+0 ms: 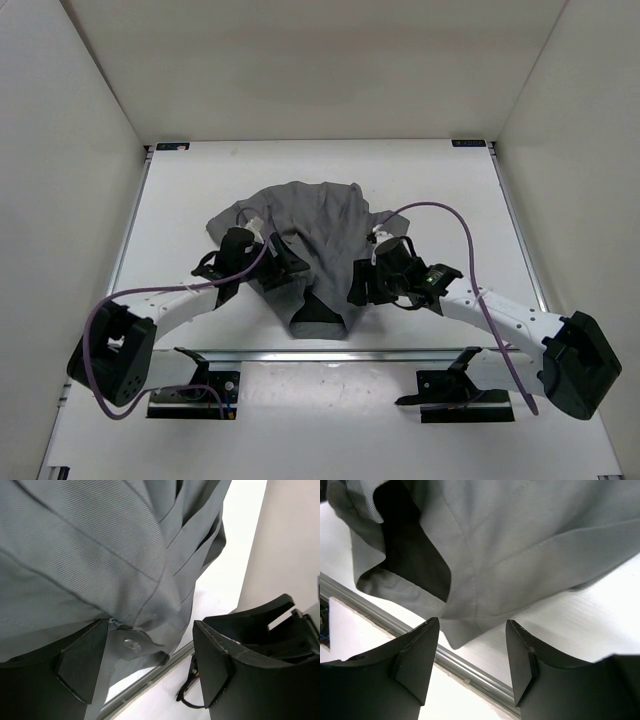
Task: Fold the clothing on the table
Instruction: Flatten the skirt out
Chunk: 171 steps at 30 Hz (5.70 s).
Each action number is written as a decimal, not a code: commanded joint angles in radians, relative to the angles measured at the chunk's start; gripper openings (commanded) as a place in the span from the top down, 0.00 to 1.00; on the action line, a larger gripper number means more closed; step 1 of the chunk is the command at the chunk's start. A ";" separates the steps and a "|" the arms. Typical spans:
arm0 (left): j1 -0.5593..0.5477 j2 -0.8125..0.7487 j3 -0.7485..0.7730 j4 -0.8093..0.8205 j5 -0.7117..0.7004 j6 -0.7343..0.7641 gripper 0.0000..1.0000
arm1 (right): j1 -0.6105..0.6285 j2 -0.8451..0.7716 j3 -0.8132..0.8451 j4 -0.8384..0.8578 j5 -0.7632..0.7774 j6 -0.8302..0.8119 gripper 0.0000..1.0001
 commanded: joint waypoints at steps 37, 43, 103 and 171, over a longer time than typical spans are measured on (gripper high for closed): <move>-0.201 0.541 0.538 -0.522 -0.210 0.063 0.41 | -0.168 -0.162 -0.091 0.091 -0.120 -0.082 0.45; -0.237 0.679 0.638 -0.678 -0.259 0.134 0.45 | -0.205 -0.196 -0.125 0.103 -0.143 -0.096 0.44; 0.088 -0.043 0.225 -0.350 -0.005 0.207 1.00 | -0.117 0.087 0.327 -0.430 -0.027 0.024 1.00; 0.362 0.210 1.267 -0.516 -0.049 0.556 1.00 | -0.576 0.579 1.549 -0.326 -0.480 -0.481 1.00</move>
